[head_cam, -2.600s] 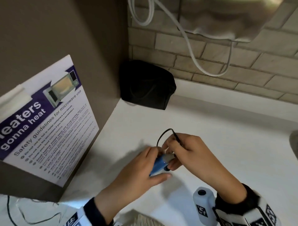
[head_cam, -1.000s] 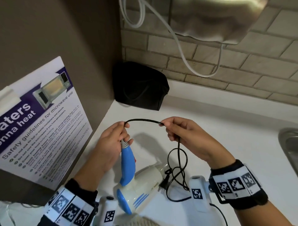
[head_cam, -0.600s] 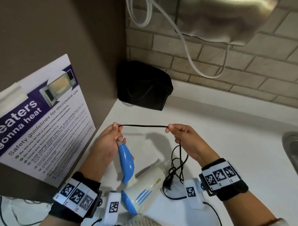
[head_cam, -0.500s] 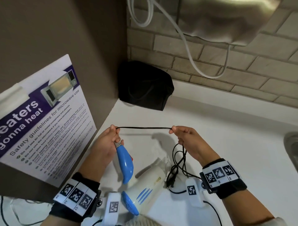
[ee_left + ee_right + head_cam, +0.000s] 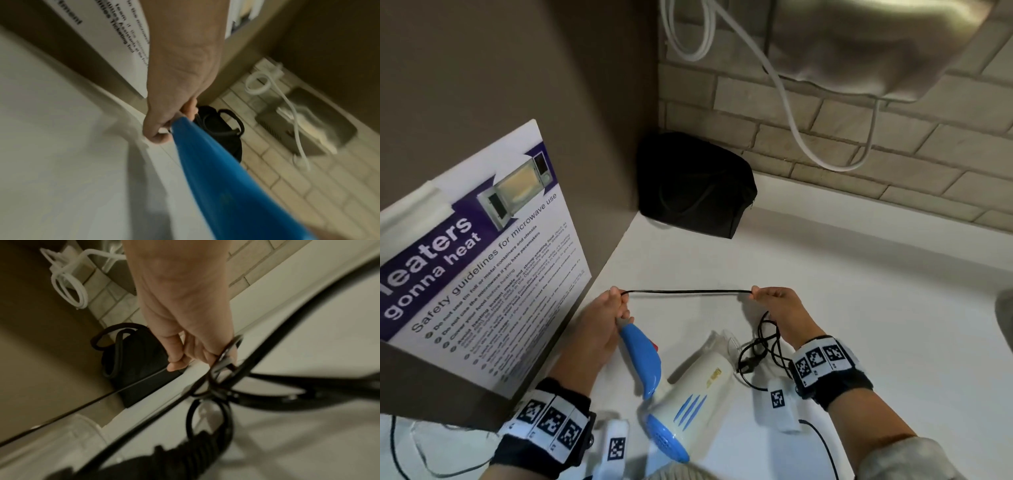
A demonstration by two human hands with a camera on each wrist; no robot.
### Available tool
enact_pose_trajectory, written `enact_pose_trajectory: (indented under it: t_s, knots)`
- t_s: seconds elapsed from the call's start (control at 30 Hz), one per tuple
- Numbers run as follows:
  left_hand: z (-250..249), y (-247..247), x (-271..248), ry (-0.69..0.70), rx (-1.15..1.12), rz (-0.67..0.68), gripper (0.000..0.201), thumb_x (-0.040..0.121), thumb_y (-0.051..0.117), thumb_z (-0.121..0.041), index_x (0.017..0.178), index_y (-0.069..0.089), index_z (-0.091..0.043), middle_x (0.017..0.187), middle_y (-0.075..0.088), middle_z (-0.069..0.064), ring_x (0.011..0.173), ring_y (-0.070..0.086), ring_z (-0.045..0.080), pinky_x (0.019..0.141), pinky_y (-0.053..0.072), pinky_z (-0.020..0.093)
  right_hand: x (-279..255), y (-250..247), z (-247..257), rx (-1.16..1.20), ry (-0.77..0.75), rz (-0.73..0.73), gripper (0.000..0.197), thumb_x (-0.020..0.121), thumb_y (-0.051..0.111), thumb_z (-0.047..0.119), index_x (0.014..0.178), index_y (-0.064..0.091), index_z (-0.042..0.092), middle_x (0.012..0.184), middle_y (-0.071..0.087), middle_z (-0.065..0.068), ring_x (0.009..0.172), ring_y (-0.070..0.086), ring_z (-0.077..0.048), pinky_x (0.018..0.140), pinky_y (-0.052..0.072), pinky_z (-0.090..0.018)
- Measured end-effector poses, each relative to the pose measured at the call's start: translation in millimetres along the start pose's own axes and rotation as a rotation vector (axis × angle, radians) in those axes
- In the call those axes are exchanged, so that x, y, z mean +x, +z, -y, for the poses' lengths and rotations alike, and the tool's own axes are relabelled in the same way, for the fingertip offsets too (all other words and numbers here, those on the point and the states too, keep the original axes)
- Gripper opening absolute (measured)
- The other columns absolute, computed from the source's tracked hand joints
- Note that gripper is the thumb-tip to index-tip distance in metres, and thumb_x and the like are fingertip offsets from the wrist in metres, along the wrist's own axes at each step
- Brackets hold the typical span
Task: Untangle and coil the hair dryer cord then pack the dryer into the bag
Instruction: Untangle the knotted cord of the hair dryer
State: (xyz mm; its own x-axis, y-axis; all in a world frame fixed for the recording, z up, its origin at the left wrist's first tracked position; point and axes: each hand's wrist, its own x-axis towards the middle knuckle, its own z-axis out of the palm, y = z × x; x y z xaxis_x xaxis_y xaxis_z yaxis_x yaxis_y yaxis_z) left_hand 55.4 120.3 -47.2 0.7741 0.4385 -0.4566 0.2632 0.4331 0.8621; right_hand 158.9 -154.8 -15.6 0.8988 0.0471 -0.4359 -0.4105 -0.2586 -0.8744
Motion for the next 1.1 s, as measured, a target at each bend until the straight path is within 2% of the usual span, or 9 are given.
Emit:
enact_pose_trajectory:
  t_s: [0.17,0.33,0.43,0.53,0.6,0.67,0.8,1.0,1.1]
  knots:
    - [8,-2,-2,0.114,0.698,0.003,0.027,0.096,0.036,-0.006,0.098,0.063,-0.011,0.091,0.063,0.005,0.091,0.055,0.022,0.069,0.041,0.029,-3,2,19,-0.366,-0.105,-0.082,0.03,0.092,0.057,0.029,0.083,0.074,0.006,0.1,0.066,-0.027,0.088,0.061,-0.039,0.068,0.045,-0.031]
    - [3,17,-10,0.402,1.27,0.064,0.031,0.097,0.041,-0.022,0.117,0.06,-0.01,0.105,0.064,0.012,0.1,0.059,0.03,0.088,0.047,0.039,-26,5,46,-0.571,-0.358,0.008,0.031,0.095,0.053,0.027,0.078,0.073,0.011,0.065,0.062,0.002,0.042,0.046,0.001,0.046,0.032,-0.012]
    - [-8,40,-24,0.564,1.209,0.237,0.04,0.094,0.036,-0.045,0.106,0.061,-0.016,0.091,0.065,0.003,0.088,0.061,0.023,0.081,0.048,0.038,-41,15,53,-0.732,-0.524,0.031,0.031,0.097,0.051,0.029,0.078,0.072,0.015,0.048,0.043,0.015,0.042,0.048,0.004,0.049,0.032,-0.012]
    - [-21,72,-47,0.67,1.068,0.43,0.024,0.098,0.043,-0.03,0.103,0.06,-0.014,0.089,0.066,-0.002,0.083,0.06,0.013,0.079,0.046,0.028,-52,24,55,-0.808,-0.631,0.098,0.031,0.096,0.051,0.034,0.077,0.07,0.018,0.046,0.043,0.015,0.047,0.048,0.003,0.052,0.032,-0.012]
    - [-29,87,-58,0.571,0.832,0.502,0.023,0.098,0.041,-0.016,0.094,0.062,-0.007,0.08,0.062,0.006,0.072,0.055,0.012,0.073,0.042,0.023,-60,25,57,-0.762,-0.67,0.171,0.03,0.097,0.051,0.032,0.079,0.069,0.016,0.046,0.046,0.016,0.05,0.049,0.005,0.052,0.032,-0.013]
    - [-36,89,-59,0.542,0.657,0.493,0.026,0.096,0.039,-0.01,0.083,0.061,-0.004,0.073,0.057,0.013,0.065,0.048,0.01,0.067,0.039,0.019,-67,22,60,-0.643,-0.651,0.253,0.03,0.097,0.05,0.031,0.079,0.067,0.014,0.045,0.048,0.017,0.046,0.045,0.001,0.051,0.032,-0.012]
    - [-42,80,-57,0.508,0.58,0.385,0.033,0.097,0.037,-0.007,0.071,0.057,-0.013,0.062,0.049,-0.005,0.061,0.044,0.005,0.06,0.035,0.011,-66,16,59,-0.533,-0.607,0.317,0.033,0.099,0.046,0.033,0.072,0.062,0.021,0.048,0.041,0.011,0.047,0.037,-0.005,0.051,0.031,-0.012]
    - [-43,56,-40,0.437,0.376,0.273,0.035,0.1,0.032,-0.007,0.072,0.053,-0.013,0.062,0.046,-0.007,0.064,0.04,0.011,0.07,0.033,0.025,-47,13,42,-0.557,-0.569,0.344,0.034,0.1,0.044,0.025,0.069,0.056,0.017,0.056,0.046,0.011,0.051,0.043,0.001,0.056,0.034,-0.01]
    - [-42,46,-38,0.441,0.322,0.271,0.039,0.101,0.029,-0.004,0.068,0.05,-0.013,0.058,0.045,-0.008,0.059,0.04,0.006,0.065,0.034,0.018,-42,12,37,-0.56,-0.556,0.363,0.034,0.1,0.044,0.025,0.069,0.055,0.016,0.052,0.045,0.014,0.049,0.039,0.0,0.053,0.033,-0.009]
